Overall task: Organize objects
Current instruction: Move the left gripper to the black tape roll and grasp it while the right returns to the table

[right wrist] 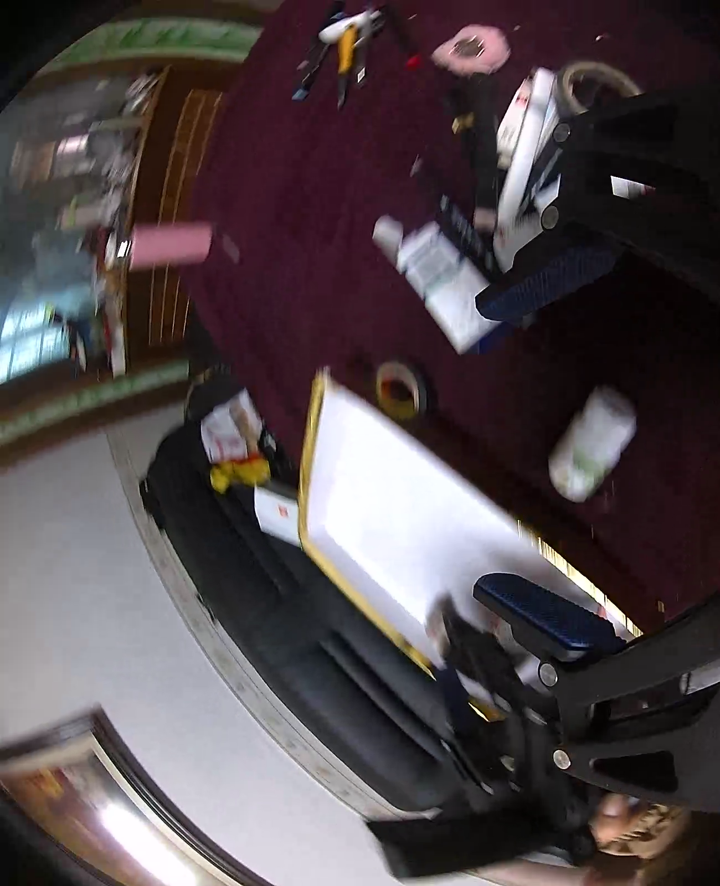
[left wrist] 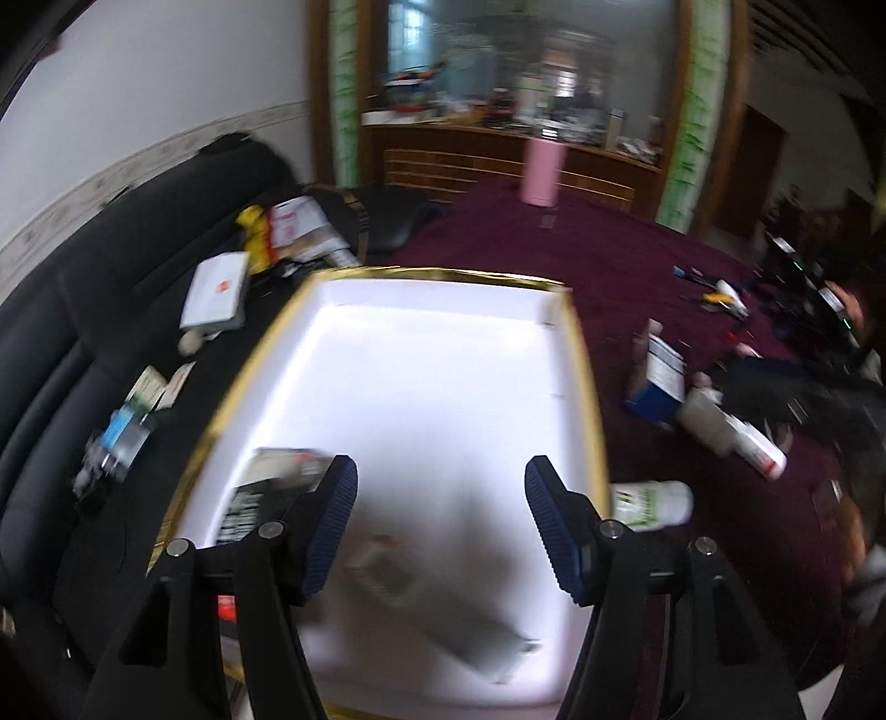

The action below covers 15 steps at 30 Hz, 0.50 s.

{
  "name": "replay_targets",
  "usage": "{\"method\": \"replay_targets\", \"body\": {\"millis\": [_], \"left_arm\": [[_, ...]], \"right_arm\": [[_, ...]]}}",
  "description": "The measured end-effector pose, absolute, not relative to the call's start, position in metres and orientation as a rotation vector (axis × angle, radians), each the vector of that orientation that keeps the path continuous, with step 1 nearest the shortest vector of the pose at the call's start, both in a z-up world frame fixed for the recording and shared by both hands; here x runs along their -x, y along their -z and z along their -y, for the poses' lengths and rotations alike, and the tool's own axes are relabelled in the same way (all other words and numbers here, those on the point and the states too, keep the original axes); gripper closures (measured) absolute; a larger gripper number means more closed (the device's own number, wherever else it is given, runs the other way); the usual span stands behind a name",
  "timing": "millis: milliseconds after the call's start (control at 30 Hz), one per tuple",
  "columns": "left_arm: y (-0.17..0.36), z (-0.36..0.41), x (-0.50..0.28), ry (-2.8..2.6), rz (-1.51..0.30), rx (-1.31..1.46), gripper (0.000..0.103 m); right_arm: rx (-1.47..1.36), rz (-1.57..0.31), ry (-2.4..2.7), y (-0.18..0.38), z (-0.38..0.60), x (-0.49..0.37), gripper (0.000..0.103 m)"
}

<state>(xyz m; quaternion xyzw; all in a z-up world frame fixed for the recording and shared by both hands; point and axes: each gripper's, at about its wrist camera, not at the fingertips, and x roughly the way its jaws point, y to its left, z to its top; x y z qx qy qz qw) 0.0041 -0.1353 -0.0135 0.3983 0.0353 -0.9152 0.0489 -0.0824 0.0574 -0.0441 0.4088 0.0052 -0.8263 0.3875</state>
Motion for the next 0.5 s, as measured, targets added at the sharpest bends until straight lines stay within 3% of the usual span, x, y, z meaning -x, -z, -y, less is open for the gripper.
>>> {"method": "replay_targets", "body": {"millis": [200,500], "left_arm": [[0.028,0.118,0.003,2.801,-0.075,-1.284,0.040],[0.040,0.130,0.007,2.798,-0.144,-1.296,0.040]], "right_arm": [[-1.111,-0.024,2.127,0.054,-0.083,0.120,0.009],[-1.238,-0.164,2.044,0.081,-0.050,0.181,0.042]]}}
